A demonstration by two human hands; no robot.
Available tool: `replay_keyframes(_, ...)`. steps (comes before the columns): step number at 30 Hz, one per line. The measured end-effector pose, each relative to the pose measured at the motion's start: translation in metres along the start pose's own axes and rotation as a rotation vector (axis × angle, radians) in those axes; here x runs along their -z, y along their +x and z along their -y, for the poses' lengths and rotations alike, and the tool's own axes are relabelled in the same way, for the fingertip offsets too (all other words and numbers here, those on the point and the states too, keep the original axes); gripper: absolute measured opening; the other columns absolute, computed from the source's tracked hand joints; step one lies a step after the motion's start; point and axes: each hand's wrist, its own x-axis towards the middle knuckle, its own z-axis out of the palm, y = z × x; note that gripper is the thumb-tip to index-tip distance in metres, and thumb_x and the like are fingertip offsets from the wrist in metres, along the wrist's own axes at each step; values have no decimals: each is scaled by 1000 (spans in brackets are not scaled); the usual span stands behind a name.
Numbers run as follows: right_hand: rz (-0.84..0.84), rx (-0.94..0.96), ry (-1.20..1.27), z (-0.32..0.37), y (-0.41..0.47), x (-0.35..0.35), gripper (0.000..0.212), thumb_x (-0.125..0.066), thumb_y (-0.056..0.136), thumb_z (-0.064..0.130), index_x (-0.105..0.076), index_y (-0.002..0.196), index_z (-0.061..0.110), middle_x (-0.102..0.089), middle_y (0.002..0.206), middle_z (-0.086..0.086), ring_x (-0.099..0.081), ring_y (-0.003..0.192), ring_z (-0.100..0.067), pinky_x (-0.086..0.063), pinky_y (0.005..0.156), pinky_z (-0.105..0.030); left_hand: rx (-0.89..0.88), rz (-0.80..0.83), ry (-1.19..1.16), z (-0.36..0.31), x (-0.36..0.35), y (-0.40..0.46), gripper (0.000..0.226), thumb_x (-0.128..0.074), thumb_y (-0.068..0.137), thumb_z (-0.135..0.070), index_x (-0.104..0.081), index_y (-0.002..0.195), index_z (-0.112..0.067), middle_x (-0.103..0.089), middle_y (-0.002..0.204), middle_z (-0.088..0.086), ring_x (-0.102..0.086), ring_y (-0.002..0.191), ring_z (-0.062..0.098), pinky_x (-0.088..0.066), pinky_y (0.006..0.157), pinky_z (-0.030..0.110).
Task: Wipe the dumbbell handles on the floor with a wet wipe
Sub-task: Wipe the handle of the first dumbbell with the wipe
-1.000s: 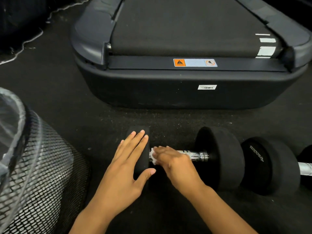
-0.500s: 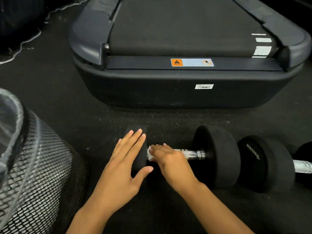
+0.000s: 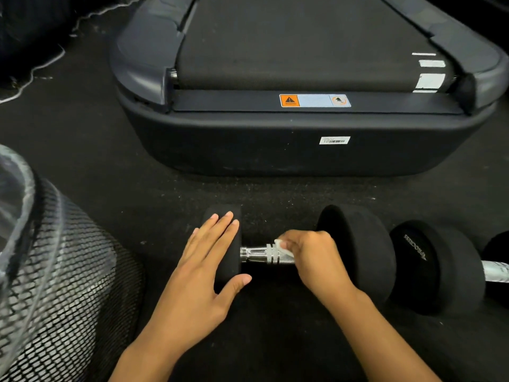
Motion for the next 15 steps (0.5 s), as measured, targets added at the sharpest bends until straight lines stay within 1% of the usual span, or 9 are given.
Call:
replay_keyframes(2, -7, -10, -10, 6, -4, -7, 26, -53, 91, 6, -67, 109, 19, -67, 96, -1, -62, 89, -17, -48, 82, -27, 10, 5, 1, 0, 0, 1, 74, -47, 82, -57, -22, 146, -29, -14, 152, -22, -6, 142, 3, -2, 114, 26)
replay_keyframes(3, -35, -8, 37, 7, -11, -7, 28, -51, 90, 3, -67, 110, 15, -67, 101, -3, -61, 94, -19, -46, 84, -25, 12, 9, -2, 0, 0, 1, 74, -48, 82, -57, -21, 146, -30, -12, 152, -23, -5, 141, 2, -1, 114, 24)
replay_keyframes(5, -109, -24, 107, 5, -21, -2, 30, -49, 89, -2, -68, 109, 9, -67, 105, -7, -60, 99, -22, -44, 85, -27, 8, 12, -1, 0, 0, 1, 74, -48, 82, -57, -19, 146, -32, -10, 152, -26, -4, 141, 1, 1, 113, 22)
replay_keyframes(7, -112, -61, 56, 4, -18, 0, 27, -51, 89, 0, -67, 105, 13, -66, 100, -5, -60, 94, -20, -47, 82, -29, 4, 11, 5, 1, 1, 1, 74, -46, 82, -58, -19, 146, -32, -10, 152, -26, -4, 141, 1, 1, 113, 21)
replay_keyframes(9, -121, -49, -30, 13, -14, -2, 22, -54, 87, 2, -65, 98, 19, -63, 91, 1, -60, 88, -16, -48, 80, -28, 11, 13, 13, 1, 0, 1, 74, -45, 81, -57, -19, 146, -32, -11, 152, -25, -5, 141, 1, 1, 113, 22)
replay_keyframes(11, -121, 18, -81, 15, -18, -11, 29, -64, 77, -7, -68, 95, 15, -68, 90, -3, -65, 91, -19, -49, 91, -28, 13, 17, 14, 1, 0, 0, 74, -45, 81, -58, -20, 146, -32, -11, 152, -25, -4, 141, 1, 0, 113, 22)
replay_keyframes(13, -180, 67, -91, 9, -26, -12, 42, -72, 64, -16, -70, 98, 10, -70, 98, -7, -66, 97, -22, -39, 97, -32, 20, 16, 5, 0, 1, 0, 74, -45, 80, -59, -19, 145, -34, -8, 151, -27, -3, 141, -1, 1, 113, 23)
replay_keyframes(14, -181, 50, -86, 6, -28, -9, 42, -70, 68, -16, -70, 102, 9, -69, 103, -7, -64, 102, -22, -36, 99, -29, 23, 13, 0, 0, 1, 0, 74, -45, 80, -59, -19, 145, -34, -8, 151, -28, -3, 141, -1, 1, 113, 24)
replay_keyframes(15, -187, 6, -55, 6, -26, -5, 37, -64, 76, -12, -68, 105, 9, -68, 105, -6, -61, 105, -21, -37, 99, -24, 21, 11, -1, 0, 1, 0, 75, -45, 80, -59, -20, 145, -33, -9, 151, -27, -4, 141, 0, 0, 113, 25)
